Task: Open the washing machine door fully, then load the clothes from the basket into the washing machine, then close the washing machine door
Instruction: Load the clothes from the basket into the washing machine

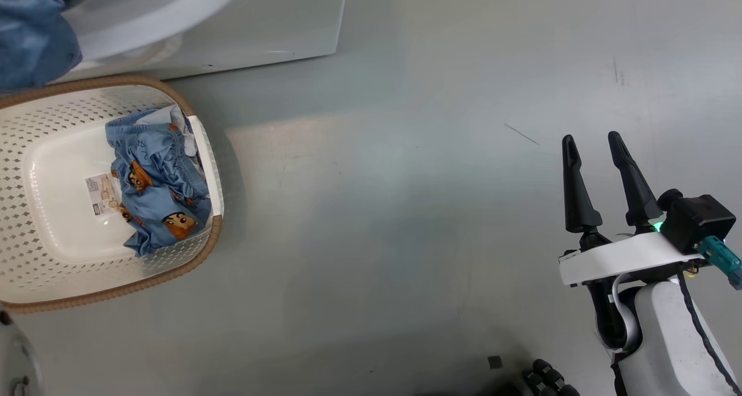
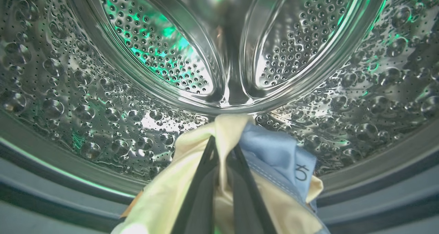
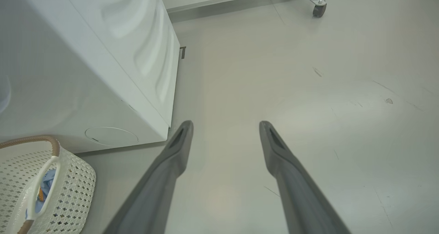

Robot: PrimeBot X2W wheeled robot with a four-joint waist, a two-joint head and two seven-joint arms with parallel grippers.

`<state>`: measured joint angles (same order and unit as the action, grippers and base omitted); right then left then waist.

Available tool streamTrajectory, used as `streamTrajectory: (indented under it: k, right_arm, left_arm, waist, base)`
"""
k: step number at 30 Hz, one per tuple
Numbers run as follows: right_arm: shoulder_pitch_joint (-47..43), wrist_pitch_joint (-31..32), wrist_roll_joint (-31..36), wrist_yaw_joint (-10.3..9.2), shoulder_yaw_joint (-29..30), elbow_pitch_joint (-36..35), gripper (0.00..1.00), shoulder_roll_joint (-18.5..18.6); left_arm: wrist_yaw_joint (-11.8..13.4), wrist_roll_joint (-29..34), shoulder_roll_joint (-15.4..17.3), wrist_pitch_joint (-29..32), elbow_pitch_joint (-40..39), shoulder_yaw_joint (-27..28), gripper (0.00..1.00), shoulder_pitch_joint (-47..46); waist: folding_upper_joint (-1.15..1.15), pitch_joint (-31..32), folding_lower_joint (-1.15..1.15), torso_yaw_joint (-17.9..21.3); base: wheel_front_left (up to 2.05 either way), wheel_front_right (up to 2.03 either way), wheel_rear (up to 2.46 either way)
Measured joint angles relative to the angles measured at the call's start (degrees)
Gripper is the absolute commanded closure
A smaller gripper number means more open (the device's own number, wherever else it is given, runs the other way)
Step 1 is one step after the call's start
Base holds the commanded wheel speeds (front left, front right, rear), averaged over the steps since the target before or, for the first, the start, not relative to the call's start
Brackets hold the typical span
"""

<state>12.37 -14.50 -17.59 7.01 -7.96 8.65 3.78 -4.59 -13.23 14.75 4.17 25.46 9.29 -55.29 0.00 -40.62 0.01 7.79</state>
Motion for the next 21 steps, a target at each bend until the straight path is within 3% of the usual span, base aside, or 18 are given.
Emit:
streamTrajectory:
  k: [4,11,21]
  right_arm:
    - [0.17,0.00,-0.30,0.00,0.01,0.00,0.00,-0.07]
    - [1.19,0.00,-0.56,0.00,-1.12,0.08,0.00,-0.25]
    - [1.82,0.00,-0.77,0.00,-1.10,0.42,0.00,-0.33]
  left_arm:
    - [0.00,0.21,0.94,-0.25,0.29,-0.20,1.00,-4.39]
    - [-0.25,3.10,2.93,-5.76,-0.20,-1.42,1.00,-7.96]
    - [-0.25,6.49,3.61,-18.08,-0.42,-3.34,1.00,-11.83]
  waist:
    - [0.00,-2.18,0.00,0.45]
    - [0.00,-4.09,0.00,1.29]
    - [0.00,-5.43,0.00,2.36]
  base:
    - [0.00,0.00,0.00]
    - [0.00,0.00,0.00]
    - [0.00,0.00,0.00]
